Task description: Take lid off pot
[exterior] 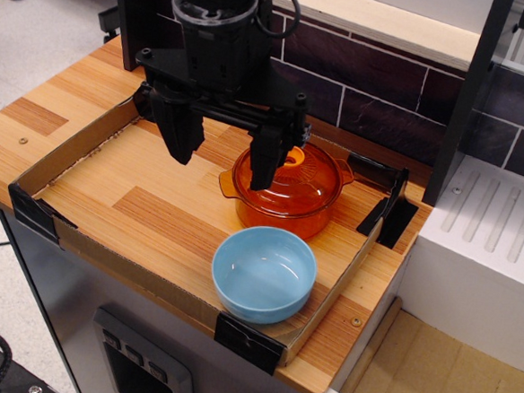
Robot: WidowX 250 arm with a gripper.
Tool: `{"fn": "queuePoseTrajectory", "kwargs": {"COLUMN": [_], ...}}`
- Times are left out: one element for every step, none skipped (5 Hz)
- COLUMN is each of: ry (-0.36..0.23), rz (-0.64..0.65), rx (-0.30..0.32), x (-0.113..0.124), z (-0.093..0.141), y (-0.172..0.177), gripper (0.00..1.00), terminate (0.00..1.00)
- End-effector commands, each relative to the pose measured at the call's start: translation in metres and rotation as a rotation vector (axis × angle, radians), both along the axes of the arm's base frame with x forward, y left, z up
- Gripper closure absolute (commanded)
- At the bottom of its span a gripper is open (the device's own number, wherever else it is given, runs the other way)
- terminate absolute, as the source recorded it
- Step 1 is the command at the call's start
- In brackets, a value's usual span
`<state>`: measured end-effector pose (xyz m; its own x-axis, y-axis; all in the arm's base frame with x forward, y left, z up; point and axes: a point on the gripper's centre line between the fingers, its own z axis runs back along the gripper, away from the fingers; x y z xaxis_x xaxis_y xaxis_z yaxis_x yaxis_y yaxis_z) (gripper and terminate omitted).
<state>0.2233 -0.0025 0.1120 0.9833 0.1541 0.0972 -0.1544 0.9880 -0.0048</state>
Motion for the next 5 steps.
{"fn": "queuePoseTrajectory", "kwargs": {"ry": [0.0,-0.016,-0.015,-0.014,-0.026], "rz": [0.0,0.028,0.062,0.086,0.096], "rx": [0.0,-0.005,-0.012,-0.026,-0.026], "x": [0.0,0.02,0.042,0.06,0.069], "z": [0.0,-0.007,-0.011,-0.016,-0.019], "y": [0.0,-0.003,-0.005,-0.006,-0.007], "gripper": [0.0,0.0,0.0,0.0,0.0], "terminate": [0.0,0.0,0.0,0.0,0.0]}}
